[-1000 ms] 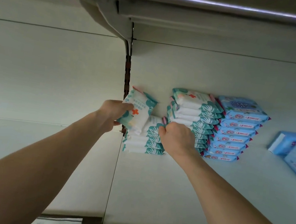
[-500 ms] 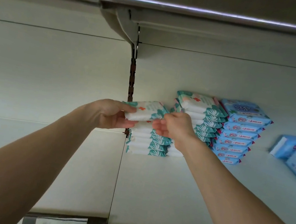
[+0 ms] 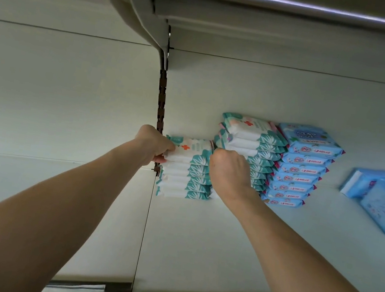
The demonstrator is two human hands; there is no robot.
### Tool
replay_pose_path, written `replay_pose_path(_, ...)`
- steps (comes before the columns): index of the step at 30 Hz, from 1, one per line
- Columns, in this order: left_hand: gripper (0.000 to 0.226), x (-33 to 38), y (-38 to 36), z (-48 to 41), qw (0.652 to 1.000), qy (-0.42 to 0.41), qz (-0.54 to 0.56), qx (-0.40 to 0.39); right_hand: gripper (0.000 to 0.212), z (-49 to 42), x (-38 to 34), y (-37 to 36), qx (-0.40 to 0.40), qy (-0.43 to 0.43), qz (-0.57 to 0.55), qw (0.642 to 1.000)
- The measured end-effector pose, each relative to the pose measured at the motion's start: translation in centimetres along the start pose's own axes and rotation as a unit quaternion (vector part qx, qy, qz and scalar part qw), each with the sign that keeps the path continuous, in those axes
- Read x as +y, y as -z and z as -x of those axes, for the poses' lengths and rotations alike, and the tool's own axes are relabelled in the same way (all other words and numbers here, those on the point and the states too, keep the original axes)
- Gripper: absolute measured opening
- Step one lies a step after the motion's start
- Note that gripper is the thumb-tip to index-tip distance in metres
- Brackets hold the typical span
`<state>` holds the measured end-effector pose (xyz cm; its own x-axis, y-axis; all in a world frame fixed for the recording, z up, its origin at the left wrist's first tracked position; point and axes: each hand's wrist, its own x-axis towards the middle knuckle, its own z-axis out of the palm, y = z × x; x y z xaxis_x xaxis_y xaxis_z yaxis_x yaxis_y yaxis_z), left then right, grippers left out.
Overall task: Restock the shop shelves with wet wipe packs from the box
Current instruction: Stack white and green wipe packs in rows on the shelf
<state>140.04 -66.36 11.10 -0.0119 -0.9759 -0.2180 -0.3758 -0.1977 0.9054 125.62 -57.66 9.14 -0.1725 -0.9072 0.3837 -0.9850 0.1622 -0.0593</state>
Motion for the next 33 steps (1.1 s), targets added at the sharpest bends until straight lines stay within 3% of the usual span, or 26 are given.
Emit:
replay_pose_path(2, 0.011, 0.2, 0.0, 0.3, 1.000, -0.009, -0.003, -0.005, 0.016, -0.1, 0.2, -0.1, 0.023, 0.003, 0.033, 0.999)
replay_pose_path(5, 0.044, 0.2, 0.1, 0.8, 0.999, -0.026, -0.003, -0.025, 0.023, 0.4, -0.2, 0.0, 0.070, 0.031, 0.038, 0.996)
replay_pose_path(6, 0.045, 0.2, 0.0, 0.9, 0.999, -0.032, -0.011, -0.029, 0.026, 0.5, -0.4, 0.0, 0.065, 0.057, 0.027, 0.996)
replay_pose_path(9, 0.014, 0.1, 0.0, 1.7, 0.998, -0.040, -0.041, -0.039, 0.037, 0.5, -1.3, -0.4, 0.013, 0.104, 0.029, 0.994)
replay_pose_path(10, 0.013, 0.1, -0.1, 1.9, 0.997, -0.038, -0.049, -0.047, 0.040, 0.3, -1.4, -0.7, 0.005, 0.104, 0.045, 0.994)
replay_pose_path(13, 0.051, -0.1, -0.1, 1.8, 0.996, -0.023, -0.047, -0.079, 0.044, -0.1, -1.4, -1.7, 0.008, 0.094, 0.072, 0.993)
replay_pose_path(15, 0.058, -0.2, -0.2, 1.8, 0.996, -0.027, -0.042, -0.073, 0.043, -0.2, -1.5, -2.0, 0.012, 0.092, 0.076, 0.993)
replay_pose_path(19, 0.062, -0.3, -0.4, 1.9, 0.995, -0.043, -0.056, -0.075, 0.044, -0.5, -1.7, -2.0, 0.011, 0.087, 0.064, 0.994)
replay_pose_path(26, 0.068, -0.9, -0.3, 2.3, 0.982, -0.081, -0.145, -0.088, 0.029, -0.3, -1.5, -1.1, 0.030, 0.083, 0.062, 0.994)
replay_pose_path(33, 0.064, -1.4, 0.8, 2.6, 0.976, -0.115, -0.179, -0.045, 0.030, -0.1, -2.9, 0.3, 0.022, 0.092, 0.055, 0.994)
